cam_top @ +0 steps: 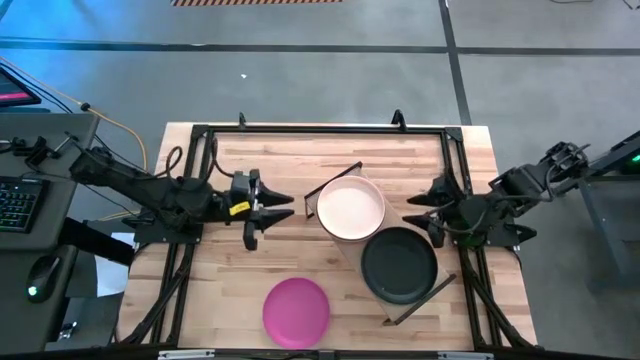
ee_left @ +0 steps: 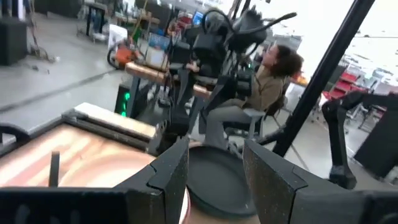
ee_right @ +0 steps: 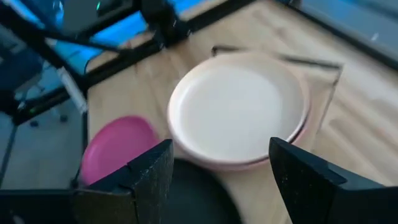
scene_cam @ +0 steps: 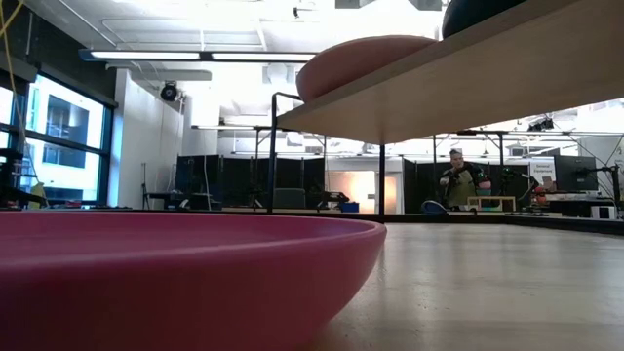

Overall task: Place and stack plates onto a shelf
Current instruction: Stack the dark pink plate on the black plate

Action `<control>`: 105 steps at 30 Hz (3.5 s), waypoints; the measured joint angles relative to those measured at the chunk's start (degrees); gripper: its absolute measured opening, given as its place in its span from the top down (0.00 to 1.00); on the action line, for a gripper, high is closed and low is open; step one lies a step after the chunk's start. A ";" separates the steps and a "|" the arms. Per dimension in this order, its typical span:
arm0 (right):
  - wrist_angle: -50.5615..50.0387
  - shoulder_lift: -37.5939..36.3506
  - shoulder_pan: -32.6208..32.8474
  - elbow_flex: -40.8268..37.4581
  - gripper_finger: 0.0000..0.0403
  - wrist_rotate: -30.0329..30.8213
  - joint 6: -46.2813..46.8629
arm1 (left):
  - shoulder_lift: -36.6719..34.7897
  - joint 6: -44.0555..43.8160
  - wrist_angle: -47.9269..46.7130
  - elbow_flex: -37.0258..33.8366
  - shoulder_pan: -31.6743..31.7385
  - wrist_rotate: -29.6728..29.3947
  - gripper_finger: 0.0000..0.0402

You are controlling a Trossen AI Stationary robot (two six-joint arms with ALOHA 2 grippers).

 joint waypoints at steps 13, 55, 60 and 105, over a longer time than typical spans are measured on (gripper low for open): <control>32.71 -9.41 -13.85 -16.67 0.39 -7.73 -15.60 | -0.02 4.86 6.73 -0.20 4.81 2.33 0.65; 32.92 -11.23 -25.00 -14.75 0.39 -17.91 -20.04 | 19.96 -47.41 -20.71 0.04 -16.28 6.57 0.65; 32.25 -11.23 -25.00 -14.74 0.39 -17.83 -20.04 | 29.75 -64.08 -22.88 0.04 -19.32 11.23 0.65; 26.49 -10.81 -25.00 -14.70 0.39 -16.44 -18.73 | 40.28 -75.48 -27.70 -0.11 -16.02 22.63 0.89</control>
